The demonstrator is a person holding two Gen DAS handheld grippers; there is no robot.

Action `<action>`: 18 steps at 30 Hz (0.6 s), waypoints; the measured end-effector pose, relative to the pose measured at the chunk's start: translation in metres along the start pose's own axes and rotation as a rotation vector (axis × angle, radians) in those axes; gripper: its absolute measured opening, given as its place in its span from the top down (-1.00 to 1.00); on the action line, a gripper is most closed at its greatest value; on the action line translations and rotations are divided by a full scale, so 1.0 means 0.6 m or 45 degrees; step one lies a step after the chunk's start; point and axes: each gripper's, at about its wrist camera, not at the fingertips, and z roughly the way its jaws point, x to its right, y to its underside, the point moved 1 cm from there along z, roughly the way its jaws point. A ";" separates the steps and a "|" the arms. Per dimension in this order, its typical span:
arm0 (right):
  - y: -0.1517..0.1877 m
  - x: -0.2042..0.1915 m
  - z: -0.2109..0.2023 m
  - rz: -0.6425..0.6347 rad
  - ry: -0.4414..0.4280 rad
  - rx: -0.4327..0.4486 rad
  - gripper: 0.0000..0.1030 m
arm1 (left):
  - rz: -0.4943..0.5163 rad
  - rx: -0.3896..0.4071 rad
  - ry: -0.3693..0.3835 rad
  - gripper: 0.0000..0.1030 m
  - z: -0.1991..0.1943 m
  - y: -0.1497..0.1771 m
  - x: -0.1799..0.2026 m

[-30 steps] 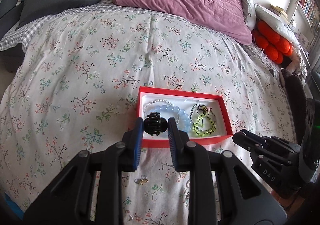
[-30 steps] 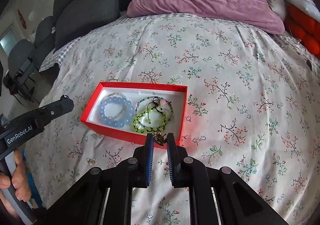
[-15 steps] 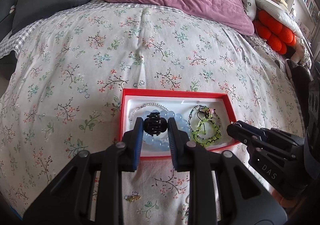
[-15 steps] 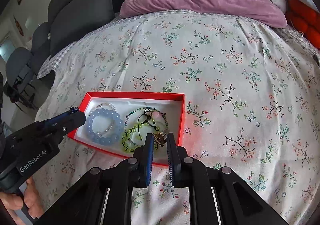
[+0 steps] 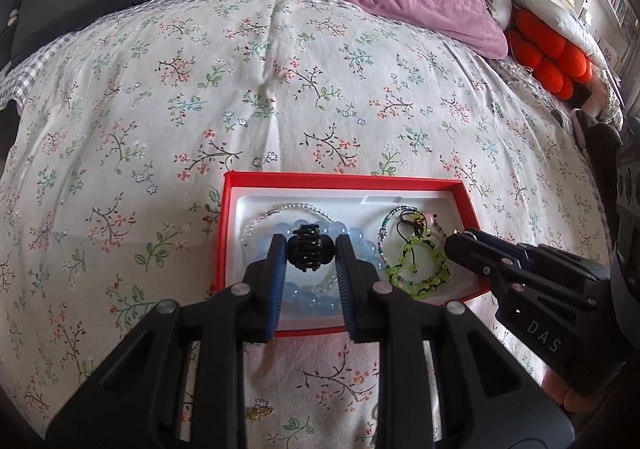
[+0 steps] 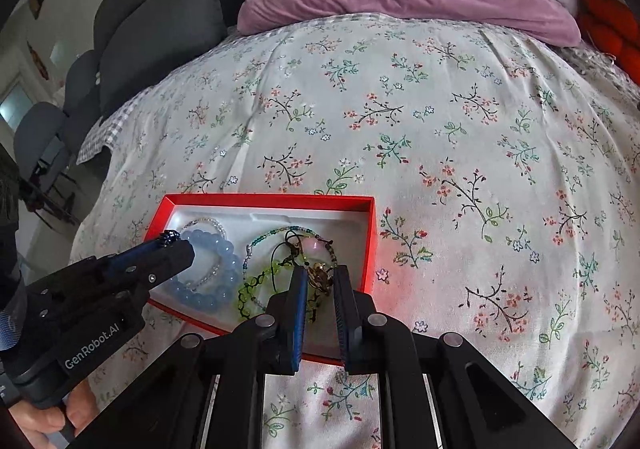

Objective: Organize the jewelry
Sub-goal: 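Carry the clip and gold charm into the red box and open both tools, then withdraw both open tools from the box toward the remaining jewelry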

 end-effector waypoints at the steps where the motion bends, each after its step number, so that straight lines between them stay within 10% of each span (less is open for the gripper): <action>1: -0.001 -0.001 -0.002 -0.003 -0.006 0.010 0.72 | 0.001 0.002 -0.001 0.47 -0.001 0.000 0.001; 11: -0.006 -0.014 -0.021 -0.027 -0.028 0.015 0.51 | 0.032 0.020 -0.033 -0.07 -0.024 0.003 0.000; 18: 0.001 -0.020 -0.056 -0.026 -0.067 0.076 -0.14 | 0.038 0.027 -0.047 -0.34 -0.057 0.016 -0.007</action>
